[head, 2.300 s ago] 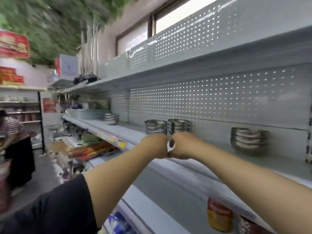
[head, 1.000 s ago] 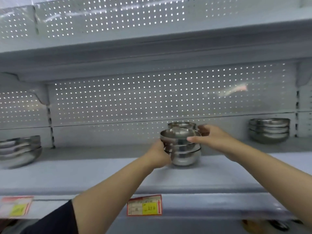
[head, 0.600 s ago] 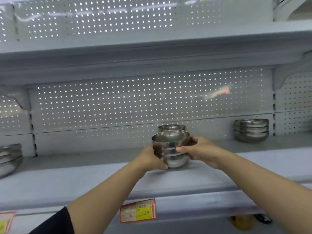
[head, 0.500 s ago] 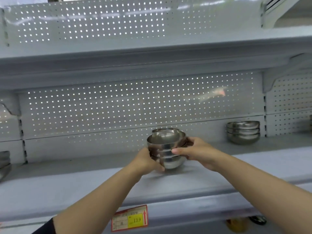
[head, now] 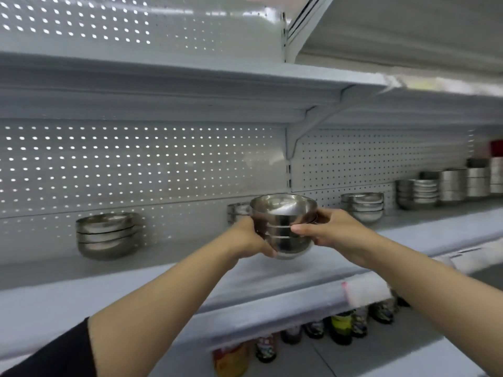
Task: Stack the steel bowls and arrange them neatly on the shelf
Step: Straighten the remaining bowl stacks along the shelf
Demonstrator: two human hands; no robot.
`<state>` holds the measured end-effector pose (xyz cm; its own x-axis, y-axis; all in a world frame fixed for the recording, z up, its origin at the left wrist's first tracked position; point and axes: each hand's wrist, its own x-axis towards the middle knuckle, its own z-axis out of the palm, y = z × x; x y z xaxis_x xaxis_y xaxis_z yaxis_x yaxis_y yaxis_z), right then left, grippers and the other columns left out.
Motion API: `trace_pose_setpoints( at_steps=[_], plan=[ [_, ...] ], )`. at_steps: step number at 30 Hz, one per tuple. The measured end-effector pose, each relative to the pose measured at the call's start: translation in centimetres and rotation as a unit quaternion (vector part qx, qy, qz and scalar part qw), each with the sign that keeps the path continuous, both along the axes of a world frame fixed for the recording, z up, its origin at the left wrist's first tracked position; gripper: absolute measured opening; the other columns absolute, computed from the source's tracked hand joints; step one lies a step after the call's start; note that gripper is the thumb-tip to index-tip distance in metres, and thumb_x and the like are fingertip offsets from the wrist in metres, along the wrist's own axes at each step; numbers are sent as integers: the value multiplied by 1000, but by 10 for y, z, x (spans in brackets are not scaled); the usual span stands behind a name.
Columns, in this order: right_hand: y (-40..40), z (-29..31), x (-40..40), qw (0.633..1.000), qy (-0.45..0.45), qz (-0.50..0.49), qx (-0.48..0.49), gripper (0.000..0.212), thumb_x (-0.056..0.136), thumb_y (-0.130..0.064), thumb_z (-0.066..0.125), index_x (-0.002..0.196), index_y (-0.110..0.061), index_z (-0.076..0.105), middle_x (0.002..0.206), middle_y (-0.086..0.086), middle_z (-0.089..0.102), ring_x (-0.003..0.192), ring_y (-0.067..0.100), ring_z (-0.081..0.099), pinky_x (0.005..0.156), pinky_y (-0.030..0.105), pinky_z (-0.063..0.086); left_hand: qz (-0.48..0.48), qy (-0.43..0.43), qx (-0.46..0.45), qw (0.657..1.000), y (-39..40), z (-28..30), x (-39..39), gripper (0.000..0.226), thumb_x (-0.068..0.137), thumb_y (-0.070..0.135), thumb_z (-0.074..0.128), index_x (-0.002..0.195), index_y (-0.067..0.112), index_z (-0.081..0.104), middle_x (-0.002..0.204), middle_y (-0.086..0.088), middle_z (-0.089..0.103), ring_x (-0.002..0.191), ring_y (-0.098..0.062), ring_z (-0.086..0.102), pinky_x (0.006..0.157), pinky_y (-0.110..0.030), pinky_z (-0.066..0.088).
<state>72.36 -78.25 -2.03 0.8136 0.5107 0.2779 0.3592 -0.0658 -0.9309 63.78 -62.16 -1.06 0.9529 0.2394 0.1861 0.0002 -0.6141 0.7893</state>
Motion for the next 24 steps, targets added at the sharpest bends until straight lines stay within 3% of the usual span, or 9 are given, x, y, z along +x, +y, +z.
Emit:
trace_pose_setpoints(
  at_steps=[7,13,15,17,18,21,24],
  plan=[
    [-171,-5,129,998,10,-54,-2,37,69,-22,82,102,-16,68,100,0,72,98,13,65,79,24,51,-72,33,0,997,-160,0,148,53,71,2,77,119,16,60,102,4,61,95,-12,51,82,-20,41],
    [-251,-4,219,997,10,-73,-7,42,64,-21,85,103,-17,67,102,-1,72,100,13,65,84,26,50,-101,24,0,995,-233,4,244,61,70,8,80,124,15,52,100,8,54,102,-12,51,87,-20,37],
    [-265,-7,251,996,6,-85,0,42,62,-21,86,100,-18,67,102,-1,72,100,13,64,87,28,50,-109,24,18,994,-249,6,275,59,71,10,80,123,16,53,95,11,54,101,-11,55,81,-14,40],
    [-274,-6,283,995,9,-93,18,40,64,-18,85,100,-16,67,101,0,72,99,14,65,83,26,50,-117,19,17,993,-261,11,303,50,74,8,77,118,17,54,89,13,55,86,-5,56,62,-3,44],
    [-278,-5,299,995,9,-96,26,41,64,-17,85,101,-14,68,100,1,73,98,14,66,80,25,50,-114,15,17,993,-267,13,318,46,75,8,76,115,18,55,92,12,59,82,-5,57,59,-4,44],
    [-286,-2,340,996,2,-88,35,43,61,-18,85,100,-11,69,93,0,75,88,14,70,75,26,51,-88,0,35,996,-273,12,362,48,73,22,79,116,18,55,105,7,59,90,-11,52,72,-14,42],
    [-287,3,377,997,-8,-69,31,24,70,-11,81,88,-18,66,76,-10,74,78,7,66,69,21,48,-68,-4,25,997,-275,14,405,58,70,31,80,120,15,57,111,4,62,93,-14,53,81,-22,42]
  ],
)
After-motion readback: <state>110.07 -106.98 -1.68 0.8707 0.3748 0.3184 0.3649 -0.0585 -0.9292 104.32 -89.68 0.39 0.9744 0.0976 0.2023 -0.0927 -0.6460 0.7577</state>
